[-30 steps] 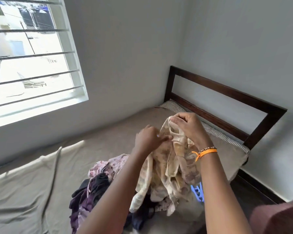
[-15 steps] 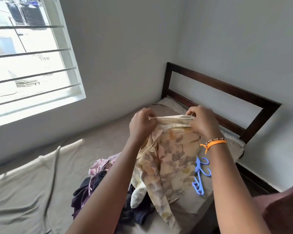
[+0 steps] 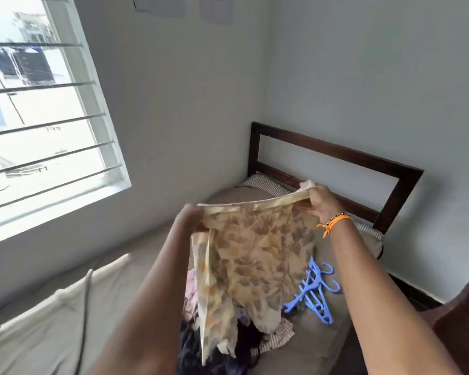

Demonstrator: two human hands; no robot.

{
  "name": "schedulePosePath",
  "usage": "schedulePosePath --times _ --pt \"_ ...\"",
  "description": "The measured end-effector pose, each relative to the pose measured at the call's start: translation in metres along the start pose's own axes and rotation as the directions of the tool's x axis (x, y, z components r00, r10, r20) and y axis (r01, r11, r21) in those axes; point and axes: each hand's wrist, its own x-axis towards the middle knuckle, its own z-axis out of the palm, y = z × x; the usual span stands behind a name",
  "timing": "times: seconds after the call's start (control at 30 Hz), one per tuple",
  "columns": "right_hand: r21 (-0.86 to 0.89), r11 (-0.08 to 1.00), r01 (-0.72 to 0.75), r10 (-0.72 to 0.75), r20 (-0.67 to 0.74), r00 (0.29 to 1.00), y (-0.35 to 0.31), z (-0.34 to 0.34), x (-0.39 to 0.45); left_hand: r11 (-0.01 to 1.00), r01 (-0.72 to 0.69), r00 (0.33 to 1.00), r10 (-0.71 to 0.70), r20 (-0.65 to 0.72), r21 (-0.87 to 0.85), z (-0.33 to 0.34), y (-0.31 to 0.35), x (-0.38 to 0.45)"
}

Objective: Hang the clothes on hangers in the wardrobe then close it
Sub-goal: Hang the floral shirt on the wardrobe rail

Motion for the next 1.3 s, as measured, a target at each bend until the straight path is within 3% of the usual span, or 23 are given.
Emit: schedulePosePath --times 0.07,0.1,0.13,0.2,0.23,0.27,0.3,0.33,0.37,0.43,0.5,0.57,0.63,0.7,0.8,0.87,0.97,1.0,1.03,1.13,1.17,1.23,1.3 --pt "-0.016 0.988 0.154 -0.154 -0.064 0.986 -0.030 -0.002 0.014 0.953 -0.304 0.940 0.302 -0.158 0.012 -0.015 0.048 -0.004" --pt "0.002 0.955 0.297 -0.295 -0.119 0.948 -0.048 -0.003 0.016 0.896 -0.440 0.865 0.441 -0.238 0.062 -0.019 0.068 -0.013" --pt "0.013 0.881 0.473 -0.461 -0.200 0.865 -0.067 -0.003 0.011 0.811 -0.576 0.758 0.576 -0.306 0.102 -0.020 0.083 -0.022" --pt "0.006 0.655 0.756 -0.707 -0.350 0.615 -0.087 -0.001 -0.013 0.593 -0.792 0.504 0.767 -0.397 0.141 -0.017 0.091 -0.046" --pt "-0.011 0.574 0.819 -0.762 -0.372 0.529 -0.083 0.002 -0.022 0.511 -0.838 0.401 0.815 -0.418 0.193 -0.012 0.085 -0.053" --pt "-0.038 0.543 0.839 -0.793 -0.353 0.497 -0.068 0.006 -0.031 0.477 -0.842 0.350 0.839 -0.417 0.252 -0.005 0.069 -0.052" --pt "-0.085 0.555 0.827 -0.801 -0.321 0.505 -0.045 0.010 -0.036 0.489 -0.819 0.364 0.847 -0.387 0.301 0.003 0.048 -0.045" --pt "-0.166 0.617 0.769 -0.779 -0.269 0.567 -0.015 0.014 -0.039 0.535 -0.772 0.444 0.840 -0.311 0.344 0.010 0.022 -0.035" --pt "-0.300 0.705 0.643 -0.704 -0.189 0.685 0.021 0.015 -0.036 0.609 -0.684 0.585 0.787 -0.198 0.401 0.016 -0.005 -0.027" --pt "-0.605 0.751 0.262 -0.327 0.003 0.945 0.098 0.010 -0.027 0.737 -0.397 0.880 0.476 -0.002 0.547 0.026 -0.063 -0.014" --pt "-0.701 0.713 0.017 0.052 0.077 0.996 0.160 0.003 -0.022 0.790 -0.161 0.978 0.209 -0.013 0.591 0.031 -0.109 -0.013" --pt "-0.626 0.772 -0.113 0.193 0.060 0.979 0.195 0.000 -0.024 0.854 -0.045 0.984 0.126 -0.123 0.518 0.033 -0.135 -0.014" --pt "-0.593 0.790 -0.155 0.216 0.033 0.976 0.212 0.000 -0.022 0.894 0.004 0.977 0.093 -0.194 0.449 0.039 -0.147 -0.013" --pt "-0.584 0.791 -0.184 0.246 0.028 0.969 0.221 0.003 -0.018 0.902 0.049 0.981 0.038 -0.192 0.430 0.049 -0.155 -0.012" --pt "-0.697 0.690 -0.196 0.425 0.170 0.889 0.248 0.007 -0.007 0.888 0.097 0.993 -0.055 -0.106 0.450 0.070 -0.168 -0.007" --pt "-0.735 0.653 -0.184 0.581 0.330 0.744 0.273 0.008 -0.004 0.887 0.096 0.995 -0.101 -0.012 0.452 0.090 -0.177 0.000" --pt "-0.763 0.622 -0.176 0.761 0.536 0.365 0.294 0.004 0.003 0.884 0.099 0.985 -0.151 0.079 0.457 0.121 -0.186 0.012" --pt "-0.763 0.610 -0.213 0.784 0.540 0.307 0.302 0.001 0.011 0.888 0.112 0.984 -0.163 0.077 0.445 0.131 -0.188 0.018" --pt "-0.741 0.613 -0.274 0.785 0.529 0.323 0.311 -0.001 0.021 0.896 0.138 0.982 -0.180 0.062 0.423 0.140 -0.190 0.024" --pt "-0.490 0.685 -0.539 0.710 0.282 0.645 0.343 -0.008 0.067 0.921 0.218 0.971 -0.236 0.019 0.322 0.165 -0.196 0.039" --pt "-0.336 0.704 -0.626 0.699 0.169 0.695 0.351 -0.013 0.088 0.928 0.232 0.969 -0.246 0.012 0.292 0.174 -0.200 0.042" --pt "-0.111 0.711 -0.694 0.700 0.022 0.714 0.365 -0.026 0.128 0.930 0.257 0.964 -0.267 0.003 0.261 0.189 -0.205 0.048" --pt "0.000 0.693 -0.721 0.720 -0.058 0.691 0.373 -0.038 0.160 0.931 0.274 0.960 -0.281 -0.006 0.239 0.202 -0.211 0.055"
